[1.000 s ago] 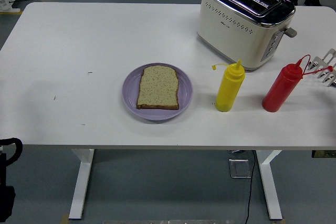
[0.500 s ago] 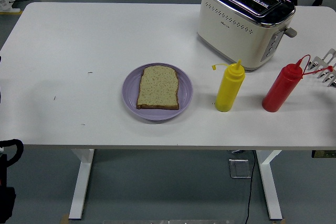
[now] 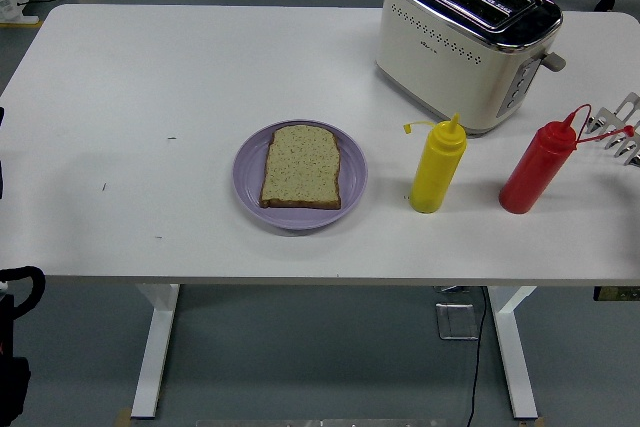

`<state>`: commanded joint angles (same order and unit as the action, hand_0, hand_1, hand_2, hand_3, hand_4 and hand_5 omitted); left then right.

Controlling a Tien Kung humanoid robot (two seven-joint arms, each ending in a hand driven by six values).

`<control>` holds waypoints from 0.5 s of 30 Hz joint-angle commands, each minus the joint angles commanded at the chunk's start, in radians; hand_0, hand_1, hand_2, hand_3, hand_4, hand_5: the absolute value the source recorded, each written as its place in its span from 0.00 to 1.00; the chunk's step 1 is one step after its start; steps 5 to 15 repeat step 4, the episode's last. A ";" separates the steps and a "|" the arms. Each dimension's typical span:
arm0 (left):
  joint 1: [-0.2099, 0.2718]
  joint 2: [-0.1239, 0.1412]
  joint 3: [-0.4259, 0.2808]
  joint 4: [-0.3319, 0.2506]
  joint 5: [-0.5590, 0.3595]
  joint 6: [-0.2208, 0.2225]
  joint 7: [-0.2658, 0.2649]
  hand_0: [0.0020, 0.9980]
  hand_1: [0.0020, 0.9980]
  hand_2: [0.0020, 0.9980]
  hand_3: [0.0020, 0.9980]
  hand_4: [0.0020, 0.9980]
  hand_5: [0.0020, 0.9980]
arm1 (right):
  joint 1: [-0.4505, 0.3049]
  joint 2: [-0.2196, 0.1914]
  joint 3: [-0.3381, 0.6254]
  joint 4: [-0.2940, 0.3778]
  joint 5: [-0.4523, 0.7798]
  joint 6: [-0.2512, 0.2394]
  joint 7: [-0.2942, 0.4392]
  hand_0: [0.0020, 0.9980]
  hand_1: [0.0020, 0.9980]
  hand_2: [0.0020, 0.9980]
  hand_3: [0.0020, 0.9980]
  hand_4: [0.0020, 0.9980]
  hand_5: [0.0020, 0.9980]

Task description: Pick up the cup,pour liquid into bread,place the cup on the desk

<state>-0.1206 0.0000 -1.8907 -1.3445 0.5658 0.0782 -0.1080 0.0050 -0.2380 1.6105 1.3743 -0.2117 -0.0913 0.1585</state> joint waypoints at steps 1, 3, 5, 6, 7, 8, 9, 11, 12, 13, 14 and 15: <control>-0.001 0.000 0.000 0.000 0.000 0.000 0.000 0.79 0.74 0.73 0.69 0.58 1.00 | 0.000 0.000 0.001 0.000 0.001 0.001 0.000 0.76 0.72 0.74 0.75 0.57 0.49; -0.001 0.000 0.000 0.000 0.001 -0.001 0.000 0.79 0.74 0.73 0.69 0.58 1.00 | 0.001 0.000 0.001 0.000 0.001 0.003 0.001 0.76 0.72 0.74 0.75 0.57 0.49; -0.002 0.000 0.000 0.000 0.001 -0.001 0.000 0.79 0.74 0.73 0.69 0.58 1.00 | 0.001 0.001 0.001 -0.001 0.002 0.004 0.001 0.76 0.72 0.74 0.75 0.57 0.49; -0.002 0.000 0.000 0.000 0.001 -0.001 0.000 0.79 0.74 0.73 0.69 0.58 1.00 | 0.001 0.001 0.001 -0.001 0.002 0.004 0.001 0.76 0.72 0.74 0.75 0.57 0.49; -0.002 0.000 0.000 0.000 0.001 -0.001 0.000 0.79 0.74 0.73 0.69 0.58 1.00 | 0.001 0.001 0.001 -0.001 0.002 0.004 0.001 0.76 0.72 0.74 0.75 0.57 0.49; -0.002 0.000 0.000 0.000 0.001 -0.001 0.000 0.79 0.74 0.73 0.69 0.58 1.00 | 0.001 0.001 0.001 -0.001 0.002 0.004 0.001 0.76 0.72 0.74 0.75 0.57 0.49; -0.002 0.000 0.000 0.000 0.001 -0.001 0.000 0.79 0.74 0.73 0.69 0.58 1.00 | 0.001 0.001 0.001 -0.001 0.002 0.004 0.001 0.76 0.72 0.74 0.75 0.57 0.49; -0.002 0.000 0.000 0.000 0.001 -0.001 0.000 0.79 0.74 0.73 0.69 0.58 1.00 | 0.001 0.001 0.001 -0.001 0.002 0.004 0.001 0.76 0.72 0.74 0.75 0.57 0.49; -0.002 0.000 0.000 0.000 0.001 -0.001 0.000 0.79 0.74 0.73 0.69 0.58 1.00 | 0.001 0.001 0.001 -0.001 0.002 0.004 0.001 0.76 0.72 0.74 0.75 0.57 0.49; -0.002 0.000 0.000 0.000 0.001 -0.001 0.000 0.79 0.74 0.73 0.69 0.58 1.00 | 0.001 0.001 0.001 -0.001 0.002 0.004 0.001 0.76 0.72 0.74 0.75 0.57 0.49; -0.002 0.000 0.000 0.000 0.001 -0.001 0.000 0.79 0.74 0.73 0.69 0.58 1.00 | 0.001 0.001 0.001 -0.001 0.002 0.004 0.001 0.76 0.72 0.74 0.75 0.57 0.49; -0.002 0.000 0.000 0.000 0.001 -0.001 0.000 0.79 0.74 0.73 0.69 0.58 1.00 | 0.001 0.001 0.001 -0.001 0.002 0.004 0.001 0.76 0.72 0.74 0.75 0.57 0.49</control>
